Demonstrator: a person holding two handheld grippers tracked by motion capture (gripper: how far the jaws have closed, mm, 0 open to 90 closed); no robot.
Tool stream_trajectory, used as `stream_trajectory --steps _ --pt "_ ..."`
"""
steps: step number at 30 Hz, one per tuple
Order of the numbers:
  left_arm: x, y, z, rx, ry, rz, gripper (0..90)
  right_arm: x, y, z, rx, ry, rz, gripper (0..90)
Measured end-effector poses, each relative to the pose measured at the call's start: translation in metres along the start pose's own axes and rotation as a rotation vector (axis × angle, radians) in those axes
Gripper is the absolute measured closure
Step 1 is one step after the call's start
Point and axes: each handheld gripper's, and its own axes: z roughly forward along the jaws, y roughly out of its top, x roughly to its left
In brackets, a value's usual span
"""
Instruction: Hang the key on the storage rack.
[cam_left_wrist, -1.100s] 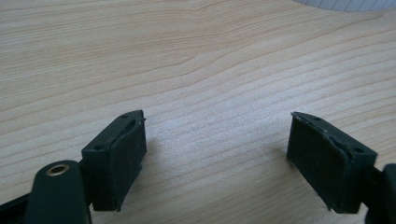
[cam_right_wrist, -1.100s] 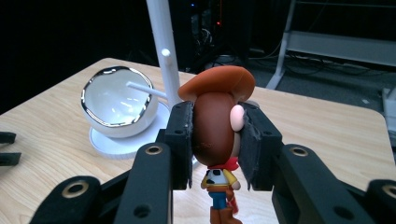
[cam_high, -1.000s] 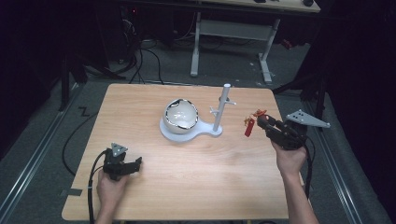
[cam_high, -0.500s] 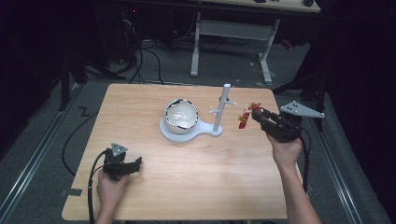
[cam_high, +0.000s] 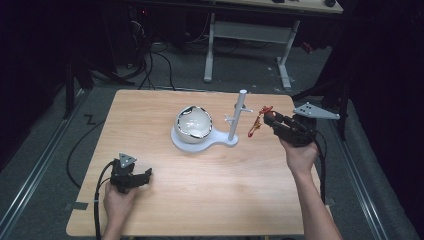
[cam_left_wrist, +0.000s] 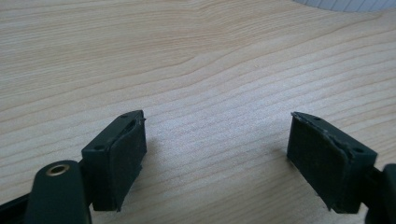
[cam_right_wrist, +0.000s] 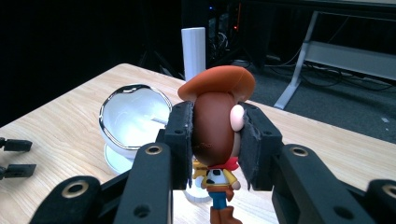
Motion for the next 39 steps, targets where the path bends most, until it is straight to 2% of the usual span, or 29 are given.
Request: stream_trajectory --steps 7,14,25,39 --pt "0.0 0.0 0.0 0.0 0.0 -0.001 20.3 0.001 0.005 0.01 0.003 0.02 0.016 67.8" --pt "0.0 0.0 0.0 0.0 -0.001 -0.001 20.3 0.003 0.01 0.018 0.018 0.019 0.009 67.8" --pt "0.001 0.0 0.0 -0.001 -0.004 -0.004 20.3 0.005 0.015 0.028 0.035 0.012 0.006 67.8" --pt "0.0 0.0 0.0 -0.001 -0.002 -0.002 20.2 0.0 0.013 0.034 0.056 -0.01 0.016 67.7"
